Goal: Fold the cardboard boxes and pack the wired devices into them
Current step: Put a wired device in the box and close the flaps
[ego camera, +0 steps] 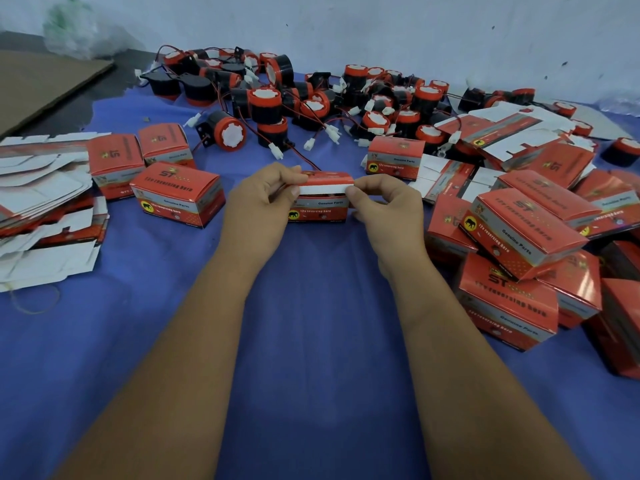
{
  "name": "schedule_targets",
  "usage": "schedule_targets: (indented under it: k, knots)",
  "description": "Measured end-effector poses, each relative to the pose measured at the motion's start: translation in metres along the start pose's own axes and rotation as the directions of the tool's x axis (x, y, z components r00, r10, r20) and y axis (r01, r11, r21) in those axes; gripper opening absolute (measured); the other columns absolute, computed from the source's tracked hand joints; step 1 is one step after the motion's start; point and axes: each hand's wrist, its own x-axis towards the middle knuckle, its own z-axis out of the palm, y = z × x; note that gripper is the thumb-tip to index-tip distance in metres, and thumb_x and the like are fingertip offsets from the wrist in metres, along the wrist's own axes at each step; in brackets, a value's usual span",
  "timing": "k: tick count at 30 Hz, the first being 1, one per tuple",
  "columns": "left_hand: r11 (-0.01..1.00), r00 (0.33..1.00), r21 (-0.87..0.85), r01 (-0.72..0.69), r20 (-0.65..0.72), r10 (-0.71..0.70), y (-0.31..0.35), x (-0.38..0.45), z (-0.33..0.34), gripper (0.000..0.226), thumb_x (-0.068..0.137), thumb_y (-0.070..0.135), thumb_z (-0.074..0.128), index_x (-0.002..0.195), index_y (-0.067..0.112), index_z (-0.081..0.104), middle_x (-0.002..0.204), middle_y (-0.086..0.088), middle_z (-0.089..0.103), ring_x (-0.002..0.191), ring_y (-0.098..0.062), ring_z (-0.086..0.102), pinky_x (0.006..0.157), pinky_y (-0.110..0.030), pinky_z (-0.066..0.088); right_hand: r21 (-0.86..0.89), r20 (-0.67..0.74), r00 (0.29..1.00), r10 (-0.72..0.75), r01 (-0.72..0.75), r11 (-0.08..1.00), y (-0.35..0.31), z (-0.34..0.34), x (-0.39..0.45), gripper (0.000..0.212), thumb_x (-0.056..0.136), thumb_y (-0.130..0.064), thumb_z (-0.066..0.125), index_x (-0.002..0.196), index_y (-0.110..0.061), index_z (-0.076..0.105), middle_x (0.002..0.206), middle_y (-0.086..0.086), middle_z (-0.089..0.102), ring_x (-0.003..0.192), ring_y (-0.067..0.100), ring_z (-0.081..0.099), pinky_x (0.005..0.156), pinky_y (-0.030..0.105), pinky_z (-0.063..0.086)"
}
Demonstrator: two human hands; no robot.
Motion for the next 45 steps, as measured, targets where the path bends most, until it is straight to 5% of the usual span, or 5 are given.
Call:
schedule_targets:
  k: [14, 23, 30, 37, 45]
  knots:
    - [0.998, 1.0, 0.067, -0.016, -0.012, 0.017, 0.0021, -0.0013, 0.0011, 0.033, 0.101, 0.002, 0.049, 0.116, 0.025, 0.068, 0.141, 0.004, 0.056, 0.123, 0.0, 0.048, 0.09, -0.004, 0.045, -0.003, 0.004, 0.999, -0.053, 0.053, 0.999, -0.0009, 0.0089, -0.005, 0.024, 0.086, -0.001, 0.063, 0.067, -0.014, 0.056, 0.065, -0.012, 0.057, 0.062, -0.009, 0.054, 0.058, 0.01, 0.046]
    - [0.989, 0.999, 0.149, -0.024, 0.051, 0.016, -0.0013, -0.0011, 0.0005, 0.046, 0.089, -0.006, 0.065, 0.129, 0.016, 0.063, 0.143, -0.001, 0.054, 0.136, -0.009, 0.046, 0.111, -0.025, 0.041, 0.018, 0.021, 0.998, 0.053, -0.053, 0.998, -0.0013, 0.0023, -0.0017, 0.025, 0.087, -0.007, 0.066, 0.066, -0.018, 0.058, 0.078, -0.003, 0.065, 0.085, 0.014, 0.063, 0.079, 0.032, 0.059]
    - [0.991, 0.999, 0.133, -0.01, 0.041, 0.004, 0.0017, -0.0014, -0.0002, 0.037, 0.096, -0.002, 0.056, 0.127, 0.017, 0.065, 0.142, 0.002, 0.055, 0.134, -0.005, 0.046, 0.105, -0.016, 0.042, 0.029, 0.008, 0.997, 0.071, -0.071, 0.997, -0.0009, 0.0025, -0.0012, 0.022, 0.087, -0.011, 0.068, 0.09, -0.03, 0.057, 0.082, -0.004, 0.064, 0.081, 0.01, 0.065, 0.069, 0.025, 0.057]
    - [0.996, 0.996, -0.08, 0.043, -0.078, -0.049, 0.0002, 0.0016, 0.0, 0.027, 0.093, -0.003, 0.061, 0.107, 0.019, 0.068, 0.115, 0.005, 0.067, 0.102, 0.003, 0.065, 0.088, -0.021, 0.055, 0.007, -0.037, 0.997, 0.064, -0.064, 0.998, -0.0003, 0.0059, -0.003, 0.021, 0.086, -0.008, 0.067, 0.072, -0.022, 0.061, 0.083, -0.001, 0.067, 0.089, 0.016, 0.066, 0.073, 0.029, 0.058]
    - [0.993, 0.996, -0.108, 0.039, -0.072, -0.047, -0.0013, 0.0034, 0.0005, 0.028, 0.092, -0.004, 0.063, 0.104, 0.021, 0.069, 0.112, 0.003, 0.069, 0.103, 0.001, 0.066, 0.09, -0.025, 0.056, 0.016, -0.044, 0.997, 0.058, -0.057, 0.998, 0.0009, 0.0055, -0.0035, 0.021, 0.086, -0.006, 0.066, 0.071, -0.019, 0.061, 0.082, 0.001, 0.067, 0.093, 0.023, 0.067, 0.08, 0.04, 0.059]
